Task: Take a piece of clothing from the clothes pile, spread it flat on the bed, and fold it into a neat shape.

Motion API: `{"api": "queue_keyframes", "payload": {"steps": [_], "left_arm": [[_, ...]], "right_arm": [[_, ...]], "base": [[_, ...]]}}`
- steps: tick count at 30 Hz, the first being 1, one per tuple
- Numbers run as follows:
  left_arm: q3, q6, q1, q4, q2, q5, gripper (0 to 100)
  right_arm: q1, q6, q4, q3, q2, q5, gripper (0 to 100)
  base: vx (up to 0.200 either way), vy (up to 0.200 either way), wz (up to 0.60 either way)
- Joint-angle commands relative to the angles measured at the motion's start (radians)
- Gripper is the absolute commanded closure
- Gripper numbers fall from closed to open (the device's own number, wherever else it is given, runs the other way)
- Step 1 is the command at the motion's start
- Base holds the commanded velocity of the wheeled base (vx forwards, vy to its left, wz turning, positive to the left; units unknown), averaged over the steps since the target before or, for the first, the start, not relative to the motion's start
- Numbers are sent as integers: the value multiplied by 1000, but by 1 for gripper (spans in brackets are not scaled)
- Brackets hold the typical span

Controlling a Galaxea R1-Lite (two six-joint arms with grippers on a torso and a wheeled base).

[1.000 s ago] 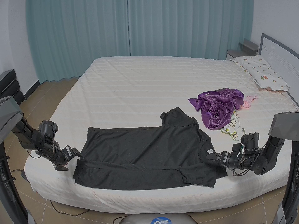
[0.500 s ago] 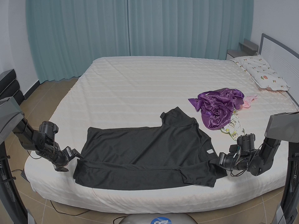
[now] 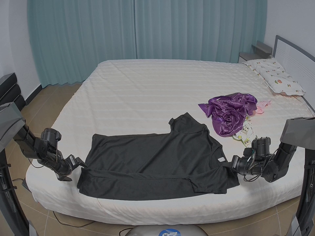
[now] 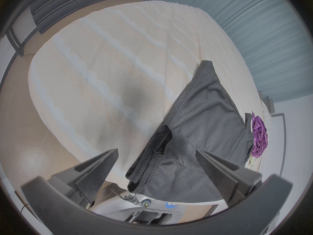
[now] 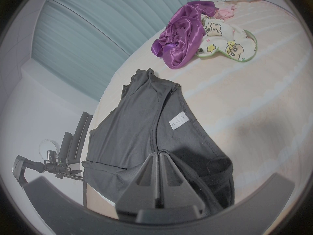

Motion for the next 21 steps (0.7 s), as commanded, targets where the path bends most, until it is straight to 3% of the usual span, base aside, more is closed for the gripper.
{"api": "queue_keyframes", "payload": {"steps": [1,7,21], "left_arm": [[1,-1,2,0,1,1,0],[1,-1,2,0,1,0,0],[2,-1,6,0,3,1,0]], "right_arm": [[0,3,-4,-19,-2,-1,100],[0,54,-4,-44,3,-4,100],[-9,57,-4,-61,24,-7,100]], "base": [[0,0,0],[0,0,0],[0,0,0]]}}
